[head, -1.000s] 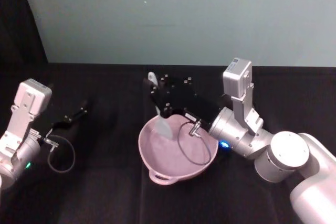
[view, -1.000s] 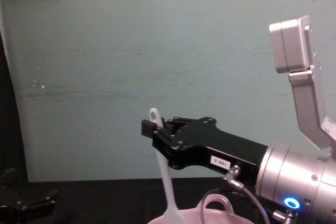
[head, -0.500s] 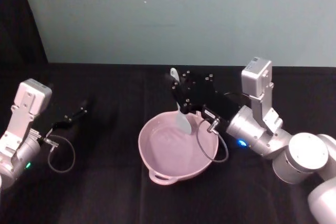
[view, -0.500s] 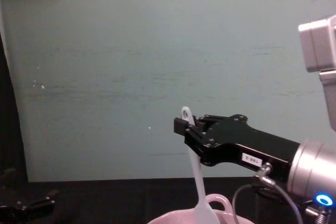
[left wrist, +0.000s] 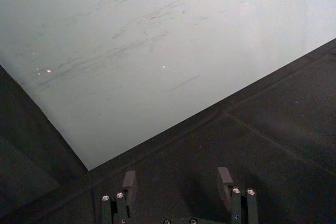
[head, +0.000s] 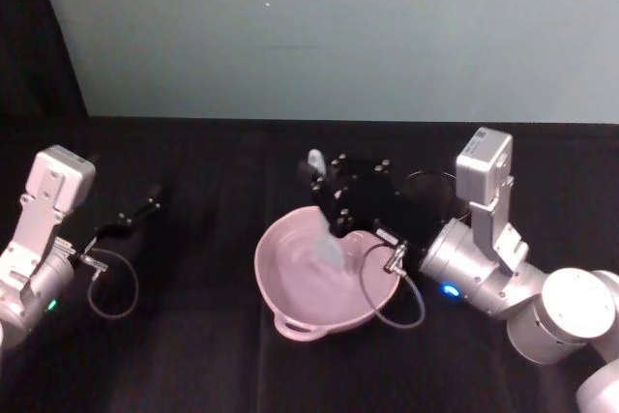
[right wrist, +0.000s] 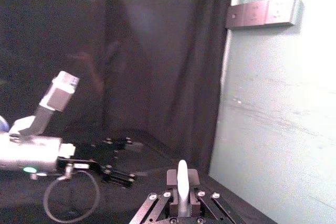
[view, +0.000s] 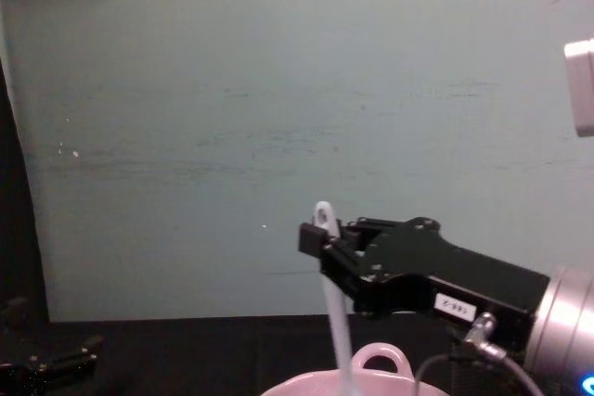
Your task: Use the one hand to pick up the spoon and stir the clear water in the bowl.
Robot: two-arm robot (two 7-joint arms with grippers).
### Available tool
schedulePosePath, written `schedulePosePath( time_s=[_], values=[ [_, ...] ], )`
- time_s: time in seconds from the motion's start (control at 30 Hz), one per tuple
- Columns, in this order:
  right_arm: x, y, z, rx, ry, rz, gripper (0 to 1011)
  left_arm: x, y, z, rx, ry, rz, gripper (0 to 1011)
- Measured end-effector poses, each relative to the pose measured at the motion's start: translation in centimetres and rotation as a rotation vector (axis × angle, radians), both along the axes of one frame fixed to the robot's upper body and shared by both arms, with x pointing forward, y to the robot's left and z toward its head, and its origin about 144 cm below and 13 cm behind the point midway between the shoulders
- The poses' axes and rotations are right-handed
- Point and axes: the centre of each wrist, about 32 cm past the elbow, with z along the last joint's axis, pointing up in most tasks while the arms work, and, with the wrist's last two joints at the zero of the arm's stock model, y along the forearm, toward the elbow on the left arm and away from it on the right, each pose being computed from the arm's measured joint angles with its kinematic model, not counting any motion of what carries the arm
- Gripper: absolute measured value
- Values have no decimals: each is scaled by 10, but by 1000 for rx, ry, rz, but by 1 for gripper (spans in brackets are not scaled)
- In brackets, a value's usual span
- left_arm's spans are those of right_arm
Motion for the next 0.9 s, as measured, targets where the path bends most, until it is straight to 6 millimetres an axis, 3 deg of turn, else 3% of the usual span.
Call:
schedulePosePath(
  time_s=[0.27,0.53,0.9],
  values=[
    [0,22,-7,33,14,69,118,0,0,0,0,0,0,1005],
    [13,37,-7,39,-20,73,119,0,0,0,0,0,0,1005],
    [26,22,-5,29,-41,-16,119,0,0,0,0,0,0,1005]
  ],
)
